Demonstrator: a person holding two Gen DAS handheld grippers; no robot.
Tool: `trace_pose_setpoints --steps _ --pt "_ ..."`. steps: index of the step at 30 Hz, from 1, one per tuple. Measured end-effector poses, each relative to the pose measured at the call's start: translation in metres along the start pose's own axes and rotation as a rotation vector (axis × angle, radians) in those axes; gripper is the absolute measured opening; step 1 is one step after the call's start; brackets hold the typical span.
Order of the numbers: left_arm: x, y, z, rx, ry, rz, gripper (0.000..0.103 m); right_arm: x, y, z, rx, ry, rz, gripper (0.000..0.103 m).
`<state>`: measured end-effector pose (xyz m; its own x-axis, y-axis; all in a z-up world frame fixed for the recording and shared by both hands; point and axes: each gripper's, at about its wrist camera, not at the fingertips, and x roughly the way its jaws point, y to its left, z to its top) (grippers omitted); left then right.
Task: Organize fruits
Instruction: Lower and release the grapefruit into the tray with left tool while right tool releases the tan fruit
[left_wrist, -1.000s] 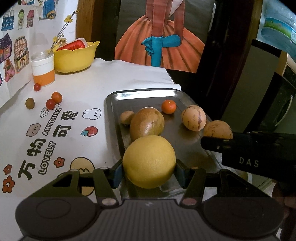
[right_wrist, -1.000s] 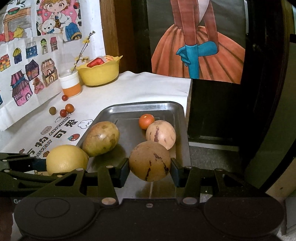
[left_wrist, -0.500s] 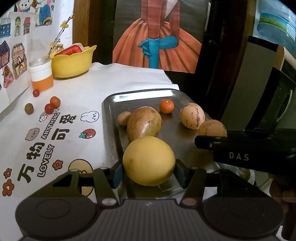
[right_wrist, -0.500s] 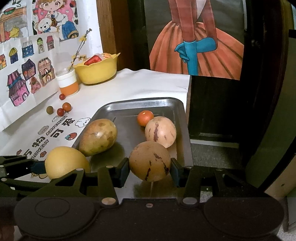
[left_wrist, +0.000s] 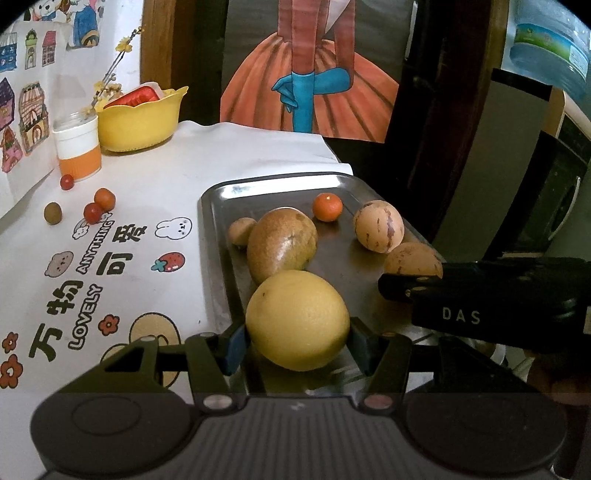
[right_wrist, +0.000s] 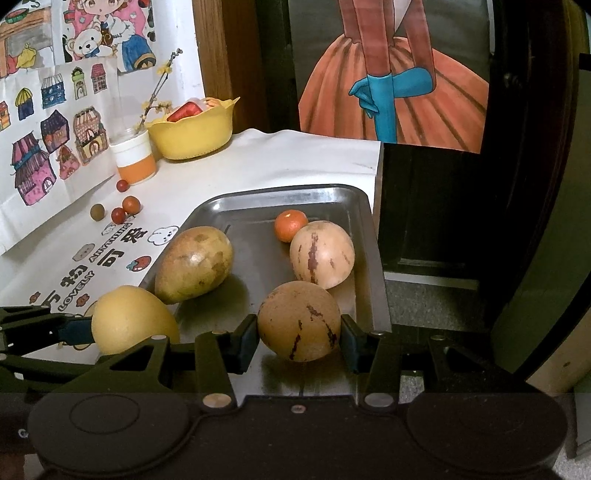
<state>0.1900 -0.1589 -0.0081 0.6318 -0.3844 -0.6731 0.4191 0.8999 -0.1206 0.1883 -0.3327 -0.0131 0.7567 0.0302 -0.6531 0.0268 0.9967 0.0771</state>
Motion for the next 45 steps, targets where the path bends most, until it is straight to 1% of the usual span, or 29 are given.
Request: trace_pose_setpoints --steps 20,23,25,27,28,33,37,40,42,43,45 --pt "-0.006 -0.001 -0.003 0.000 0.012 -0.010 0.062 -0.001 0.003 -0.006 -0.010 0.011 0.009 0.050" --pt "-0.007 -0.001 -0.004 -0.003 0.012 -0.013 0.062 -0.002 0.003 -0.007 -0.015 0.011 0.008 0.053" --pt "-0.009 0.000 -0.005 -0.005 0.010 -0.016 0.064 -0.004 0.004 -0.009 -0.018 0.009 0.006 0.053" --pt "-0.012 0.001 -0.006 -0.006 0.003 -0.002 0.069 -0.007 0.004 -0.009 -0.020 0.003 0.003 0.055" --pt "-0.014 0.002 -0.007 -0.007 0.000 0.003 0.069 -0.008 0.003 -0.009 -0.020 -0.001 0.001 0.056" --pt "-0.023 0.009 -0.007 -0.035 -0.006 -0.006 0.072 -0.018 0.002 -0.009 -0.023 -0.023 -0.015 0.063" --pt "-0.031 0.009 -0.007 -0.039 -0.028 -0.003 0.074 -0.025 0.001 -0.009 -0.027 -0.037 -0.027 0.068" --pt "-0.038 0.011 -0.006 -0.050 -0.047 0.000 0.080 -0.031 0.001 -0.008 -0.034 -0.048 -0.040 0.076" --pt "-0.042 0.014 -0.005 -0.056 -0.058 0.007 0.084 -0.035 0.001 -0.008 -0.036 -0.056 -0.050 0.085" --pt "-0.044 0.016 -0.005 -0.058 -0.063 0.012 0.086 -0.037 0.001 -0.007 -0.035 -0.062 -0.056 0.087" --pt "-0.047 0.019 -0.004 -0.064 -0.069 0.025 0.090 -0.041 0.001 -0.006 -0.034 -0.071 -0.065 0.096"
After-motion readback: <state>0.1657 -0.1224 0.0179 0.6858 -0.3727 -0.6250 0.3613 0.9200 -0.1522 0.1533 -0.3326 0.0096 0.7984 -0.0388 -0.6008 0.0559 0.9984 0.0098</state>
